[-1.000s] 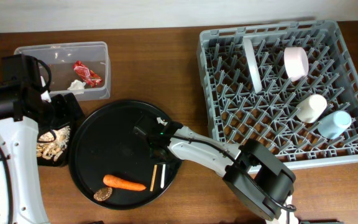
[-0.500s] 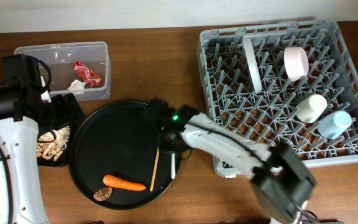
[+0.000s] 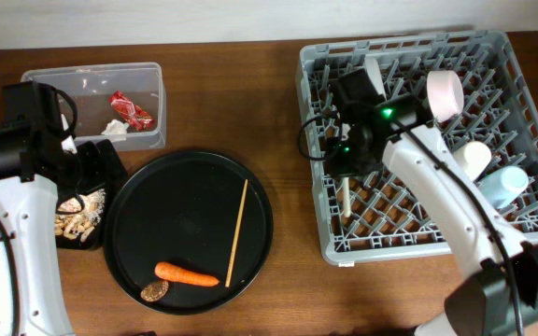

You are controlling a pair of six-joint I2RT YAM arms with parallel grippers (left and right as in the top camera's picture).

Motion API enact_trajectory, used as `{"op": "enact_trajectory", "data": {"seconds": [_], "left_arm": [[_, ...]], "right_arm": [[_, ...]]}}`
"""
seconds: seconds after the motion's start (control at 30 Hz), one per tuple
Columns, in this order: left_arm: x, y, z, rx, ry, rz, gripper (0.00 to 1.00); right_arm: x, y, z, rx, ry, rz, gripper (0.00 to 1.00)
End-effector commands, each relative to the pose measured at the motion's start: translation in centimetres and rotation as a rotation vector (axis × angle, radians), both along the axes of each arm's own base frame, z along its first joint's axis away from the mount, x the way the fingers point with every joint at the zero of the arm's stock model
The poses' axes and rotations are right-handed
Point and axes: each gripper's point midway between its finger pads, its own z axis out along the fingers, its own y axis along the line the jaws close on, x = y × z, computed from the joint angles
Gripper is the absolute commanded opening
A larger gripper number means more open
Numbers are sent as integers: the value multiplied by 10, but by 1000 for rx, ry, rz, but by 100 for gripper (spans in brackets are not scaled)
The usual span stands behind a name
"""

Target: Sort waste into correct bins and load items into the dishwasher rack

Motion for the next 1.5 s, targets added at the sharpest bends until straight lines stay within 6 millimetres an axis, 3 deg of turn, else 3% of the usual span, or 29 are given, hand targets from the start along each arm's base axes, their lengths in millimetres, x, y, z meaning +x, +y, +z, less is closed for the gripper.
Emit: {"op": "enact_trajectory", "data": {"seconds": [0.0,0.33,0.47,0.53,0.6,0.73,0.8,0.83,0.87,0.9,0.97,1.03,1.07,1.2,1.27,1.37,1.4,1.47], "left_arm": [[-2,-1,2,-1,-9,6,99],[-2,-1,2,-1,-9,6,99],[-2,-1,2,-1,-8,6,99],[-2,-1,2,-1,-9,6,99],[-2,-1,2,-1,-9,6,99],[-2,-1,2,-1,-9,6,99],[-2,-1,2,0,-11,6,99],[-1,-1,2,0,-12,6,99],[-1,-1,2,-1,-12,6,99],[-2,-1,2,0,-12,6,99],[-2,-1,2,0,-11,6,99],[-2,-1,2,-1,-11,6,99],[-2,-1,2,-1,-11,6,99],[-2,-1,2,-1,-11,6,99],[-2,-1,2,-1,-11,6,99],[-2,-1,2,-1,-8,6,99],[-2,-1,2,-1,-8,6,99],[-2,-1,2,-1,-8,6,99]], "right_arm": [[0,-3,-26,-48,67,111,4],[2,1,-83,-74,209,113,6],[4,2,-82,-69,200,94,31],[6,1,-75,-67,181,85,38],[8,2,-59,-57,149,56,39],[15,17,5,9,29,40,39],[13,42,30,98,-14,89,43],[11,58,38,157,-26,120,57],[7,82,45,243,-33,168,82],[3,101,50,312,-32,209,89],[-5,132,50,390,-16,273,89],[-12,149,38,375,22,225,96],[-18,160,20,328,54,194,99],[-44,200,-29,256,157,203,99],[-53,210,-55,196,192,147,99],[-65,215,-98,61,211,27,89],[-70,215,-114,14,218,-5,81],[-78,217,-132,-22,239,-21,79]]}}
